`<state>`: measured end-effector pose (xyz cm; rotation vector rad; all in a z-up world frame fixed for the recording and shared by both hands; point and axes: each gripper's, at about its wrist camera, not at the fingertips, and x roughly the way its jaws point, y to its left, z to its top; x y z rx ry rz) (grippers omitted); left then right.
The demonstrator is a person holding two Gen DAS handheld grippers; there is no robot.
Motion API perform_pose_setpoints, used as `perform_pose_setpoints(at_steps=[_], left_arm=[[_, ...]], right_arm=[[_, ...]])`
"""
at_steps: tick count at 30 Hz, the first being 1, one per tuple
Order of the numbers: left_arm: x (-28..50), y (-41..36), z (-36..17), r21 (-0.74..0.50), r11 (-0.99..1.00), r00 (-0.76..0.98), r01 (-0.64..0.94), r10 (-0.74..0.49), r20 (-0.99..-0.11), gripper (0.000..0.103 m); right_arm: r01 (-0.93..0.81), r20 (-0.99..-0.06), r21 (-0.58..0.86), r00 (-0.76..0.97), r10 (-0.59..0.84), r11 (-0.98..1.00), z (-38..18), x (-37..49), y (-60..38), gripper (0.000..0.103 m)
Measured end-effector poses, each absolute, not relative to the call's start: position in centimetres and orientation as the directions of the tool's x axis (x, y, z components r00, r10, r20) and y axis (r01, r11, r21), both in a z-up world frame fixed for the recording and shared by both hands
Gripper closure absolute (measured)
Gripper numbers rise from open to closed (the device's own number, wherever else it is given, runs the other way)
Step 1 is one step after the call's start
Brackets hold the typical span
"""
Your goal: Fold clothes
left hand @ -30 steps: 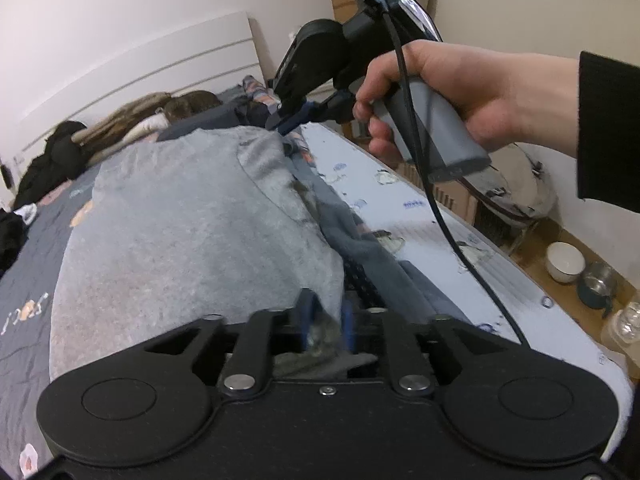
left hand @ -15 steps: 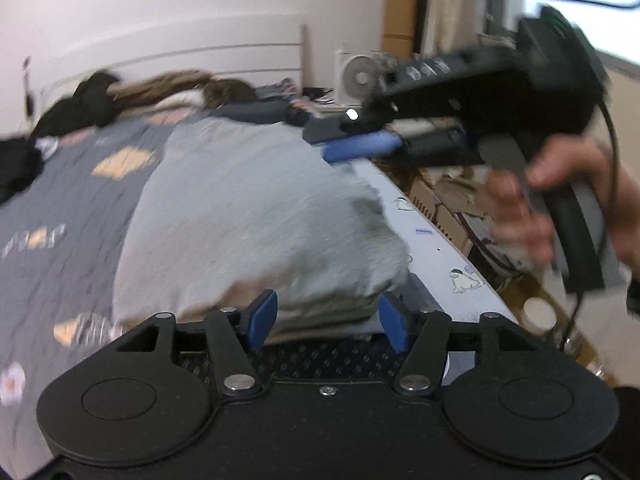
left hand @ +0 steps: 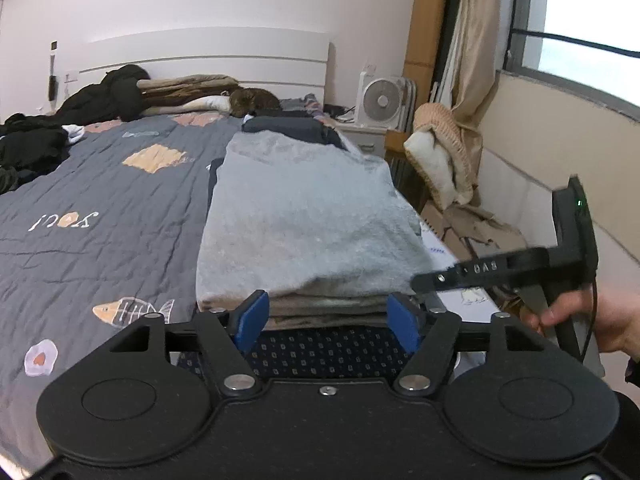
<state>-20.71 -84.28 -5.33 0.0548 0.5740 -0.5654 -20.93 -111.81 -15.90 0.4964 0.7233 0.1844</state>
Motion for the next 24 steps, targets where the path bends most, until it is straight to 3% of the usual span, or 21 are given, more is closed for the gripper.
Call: perform_pose_setpoints(at_steps=[5, 8, 9, 17, 24], left_arm=[[-17.3, -83.6, -6.7, -0.165, 0.833, 0.656, 0.528, -0.523, -0.543, 0.042], [-15.0, -83.5, -8.0, -0.223, 0.816, 0.613, 0.533, -0.555, -0.562, 0.072], [-14.2, -83.4, -8.4, -0.242, 0.81, 0.599, 0.534, -0.565, -0.568, 0.076], [-8.1, -83.2, -11.8, -0.394, 0.753, 0.476, 0.528, -0.646, -0.597, 0.076], [-6.3, -79.3, -13.7, -0.439, 0.77, 0.476, 0.463, -0.634, -0.609, 0.076]], right_arm=[[0.096, -0.594, 0.502, 0.761, 0.262, 0.859, -15.6, -22.0, -113.0, 0.069], [0.128, -0.544, 0.532, 0.809, 0.222, 0.837, -14.1, -23.5, -113.0, 0.069], [0.128, -0.525, 0.543, 0.823, 0.216, 0.83, -13.7, -23.8, -112.9, 0.069], [0.038, -0.457, 0.599, 0.836, 0.303, 0.8, -13.8, -22.2, -108.8, 0.069], [0.208, -0.521, 0.612, 0.832, 0.192, 0.763, -17.6, -21.3, -110.4, 0.069]])
